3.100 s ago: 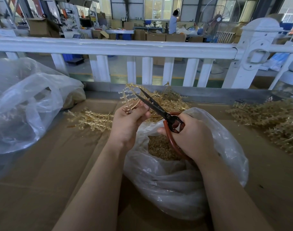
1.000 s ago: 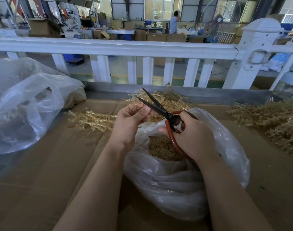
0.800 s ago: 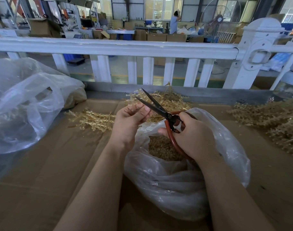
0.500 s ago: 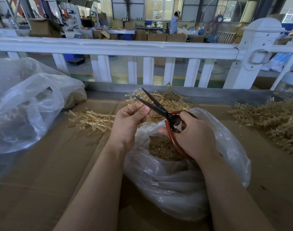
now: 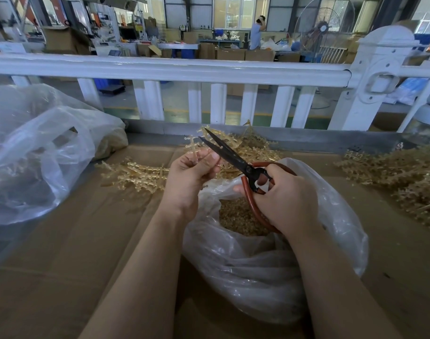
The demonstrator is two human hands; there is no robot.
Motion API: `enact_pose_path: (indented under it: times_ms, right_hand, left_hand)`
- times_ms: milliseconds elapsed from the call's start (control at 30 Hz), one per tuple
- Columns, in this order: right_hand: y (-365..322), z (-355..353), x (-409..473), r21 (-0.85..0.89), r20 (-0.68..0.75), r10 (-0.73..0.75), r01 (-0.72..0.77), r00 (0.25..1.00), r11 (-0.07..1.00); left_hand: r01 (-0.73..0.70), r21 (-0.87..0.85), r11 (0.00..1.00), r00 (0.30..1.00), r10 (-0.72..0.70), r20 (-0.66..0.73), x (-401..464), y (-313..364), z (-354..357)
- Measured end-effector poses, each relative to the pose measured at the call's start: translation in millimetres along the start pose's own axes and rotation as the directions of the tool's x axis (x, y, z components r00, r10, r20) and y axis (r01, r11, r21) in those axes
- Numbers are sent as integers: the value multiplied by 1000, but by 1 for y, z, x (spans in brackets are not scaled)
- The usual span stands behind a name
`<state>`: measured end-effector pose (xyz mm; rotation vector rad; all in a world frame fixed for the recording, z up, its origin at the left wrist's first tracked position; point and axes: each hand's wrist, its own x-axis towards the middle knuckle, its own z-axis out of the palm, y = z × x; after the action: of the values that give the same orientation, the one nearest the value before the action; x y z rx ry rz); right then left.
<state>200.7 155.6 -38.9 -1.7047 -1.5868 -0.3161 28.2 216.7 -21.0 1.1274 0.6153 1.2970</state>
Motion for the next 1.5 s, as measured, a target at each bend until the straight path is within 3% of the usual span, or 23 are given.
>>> enact_pose_path:
  times_ms: [267, 533, 900, 1167, 1500]
  right_hand:
    - [-1, 0, 1, 26, 53, -3, 2, 999, 1000]
    - [4, 3, 1, 46, 53, -14, 12, 998, 999]
    - [0, 1, 1, -22, 40, 8, -7, 999, 1000]
    - [2, 3, 1, 1, 68, 1, -2, 998, 1000]
    - [-3, -3, 1, -11, 47, 7, -7, 999, 1000]
  left_hand:
    - [46, -117, 992, 999, -47, -1, 1, 4, -3]
    - [-12, -92, 996, 999, 8, -36, 0, 3, -2]
    - [-55, 100, 994, 998, 57, -23, 1, -1, -3]
    - [-42, 25, 999, 997, 40, 61, -2, 1, -2]
    - [9, -12, 1000, 999, -8, 49, -2, 2, 1]
